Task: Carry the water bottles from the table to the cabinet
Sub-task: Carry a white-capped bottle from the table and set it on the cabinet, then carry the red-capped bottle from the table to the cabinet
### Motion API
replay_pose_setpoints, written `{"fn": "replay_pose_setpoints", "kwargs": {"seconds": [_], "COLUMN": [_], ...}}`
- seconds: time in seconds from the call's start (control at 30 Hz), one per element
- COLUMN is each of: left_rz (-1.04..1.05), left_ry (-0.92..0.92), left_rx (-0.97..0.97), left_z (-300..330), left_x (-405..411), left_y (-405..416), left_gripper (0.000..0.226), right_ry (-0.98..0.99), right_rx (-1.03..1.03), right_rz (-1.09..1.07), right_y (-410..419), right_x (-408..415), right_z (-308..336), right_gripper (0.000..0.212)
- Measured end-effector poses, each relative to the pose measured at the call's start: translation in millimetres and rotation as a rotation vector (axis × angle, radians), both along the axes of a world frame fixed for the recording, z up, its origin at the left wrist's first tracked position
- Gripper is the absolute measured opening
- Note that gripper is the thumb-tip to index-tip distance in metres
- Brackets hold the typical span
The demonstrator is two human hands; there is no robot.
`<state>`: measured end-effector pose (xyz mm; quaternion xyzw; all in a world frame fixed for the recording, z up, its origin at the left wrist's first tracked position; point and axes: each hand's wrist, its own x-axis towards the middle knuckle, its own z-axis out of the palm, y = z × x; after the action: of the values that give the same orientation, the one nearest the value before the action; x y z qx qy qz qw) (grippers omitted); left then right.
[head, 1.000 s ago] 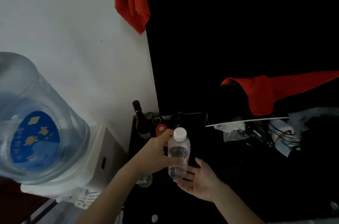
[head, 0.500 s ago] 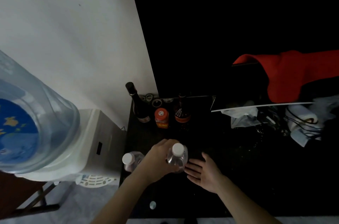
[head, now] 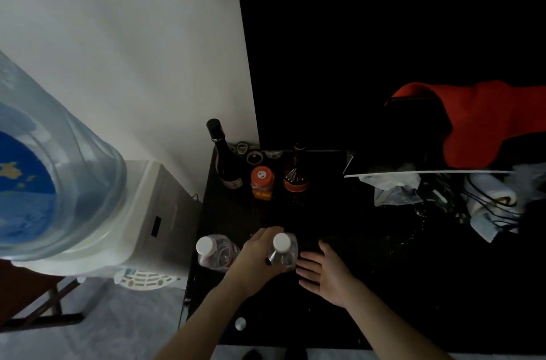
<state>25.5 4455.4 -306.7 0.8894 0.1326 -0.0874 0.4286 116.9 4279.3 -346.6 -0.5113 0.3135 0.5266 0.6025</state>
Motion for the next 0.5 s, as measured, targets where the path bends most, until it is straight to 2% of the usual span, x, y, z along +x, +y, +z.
{"fn": "replay_pose_setpoints", "kwargs": {"seconds": [0.13, 0.27, 0.5], "left_rz": [-0.018, -0.09, -0.164], "left_ry": [0.046, 0.153, 0.199], "left_rx": [-0.006, 0.013, 0.113], "left_z": [5.6, 16.6, 61.2], "left_x": [3.4, 10.2, 19.6], "left_y": [-0.4, 1.1, 15.9], "left_gripper": [0.074, 0.097, 0.117], "right_ry": [-0.011, -0.044, -0.251], "right_rx": [-0.008, -0.028, -0.008], "right_rz": [0.034, 0.101, 0.205], "right_y": [1.4, 2.3, 3.7], "right_x": [3.4, 11.3, 37.0], "right_z": [8.7, 27.6, 85.9], "right_gripper": [0.061, 0.057, 0.046]}}
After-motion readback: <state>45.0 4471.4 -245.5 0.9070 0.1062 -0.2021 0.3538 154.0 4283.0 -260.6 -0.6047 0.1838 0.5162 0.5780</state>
